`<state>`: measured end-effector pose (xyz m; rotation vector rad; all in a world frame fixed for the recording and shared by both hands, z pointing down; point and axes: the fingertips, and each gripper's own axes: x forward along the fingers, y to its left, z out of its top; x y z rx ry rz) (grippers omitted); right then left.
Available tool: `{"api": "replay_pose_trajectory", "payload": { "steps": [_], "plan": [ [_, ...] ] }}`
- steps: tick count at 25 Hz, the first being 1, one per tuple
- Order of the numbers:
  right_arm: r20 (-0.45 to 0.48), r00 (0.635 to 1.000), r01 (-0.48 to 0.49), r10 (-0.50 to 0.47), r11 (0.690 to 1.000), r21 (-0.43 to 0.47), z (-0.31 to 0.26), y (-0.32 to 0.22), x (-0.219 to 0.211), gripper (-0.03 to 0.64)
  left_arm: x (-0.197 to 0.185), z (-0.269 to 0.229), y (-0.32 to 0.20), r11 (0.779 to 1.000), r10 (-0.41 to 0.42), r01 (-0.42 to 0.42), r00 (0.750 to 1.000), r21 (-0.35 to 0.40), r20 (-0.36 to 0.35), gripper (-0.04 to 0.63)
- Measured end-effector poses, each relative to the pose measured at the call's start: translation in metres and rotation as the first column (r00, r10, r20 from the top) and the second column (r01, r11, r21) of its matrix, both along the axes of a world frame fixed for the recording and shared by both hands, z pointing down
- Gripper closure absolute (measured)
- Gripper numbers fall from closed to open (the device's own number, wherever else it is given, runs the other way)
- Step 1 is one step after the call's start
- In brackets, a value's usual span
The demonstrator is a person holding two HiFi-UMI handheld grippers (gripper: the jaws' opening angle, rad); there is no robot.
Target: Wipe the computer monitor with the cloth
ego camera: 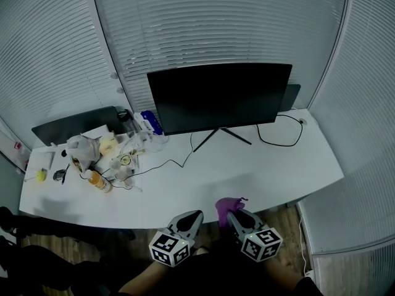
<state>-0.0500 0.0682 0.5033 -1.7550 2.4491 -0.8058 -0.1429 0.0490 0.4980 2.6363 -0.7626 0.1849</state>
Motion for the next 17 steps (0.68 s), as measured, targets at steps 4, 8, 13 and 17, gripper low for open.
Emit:
{"api": "replay_pose_trajectory", "payload": {
  "steps": [4,8,13,17],
  "plan": [
    [0.002,1.0,-0.002,0.002,1.0,0.004,-0.0009,0.0025,0.0018,0.543,0.0026,-0.0026,0.0037,1.0,0.006,-0.006,1.0,0.012,0.003,0.591],
    [0.005,1.0,-0.007,0.007,1.0,0.003,0.0013,0.0026,0.0035,0.543,0.0043,-0.002,0.0037,1.0,0.011,-0.011,1.0,0.016,0.004,0.591],
    [0.004,1.0,-0.006,0.006,1.0,0.0,0.0021,0.001,0.0024,0.543,0.0041,-0.0011,0.0028,1.0,0.015,-0.015,1.0,0.013,0.004,0.591],
    [0.008,1.0,-0.008,0.008,1.0,-0.006,0.0039,-0.0008,0.0028,0.543,0.0046,-0.0008,0.0012,1.0,0.017,-0.017,1.0,0.014,0.003,0.591]
  ]
}}
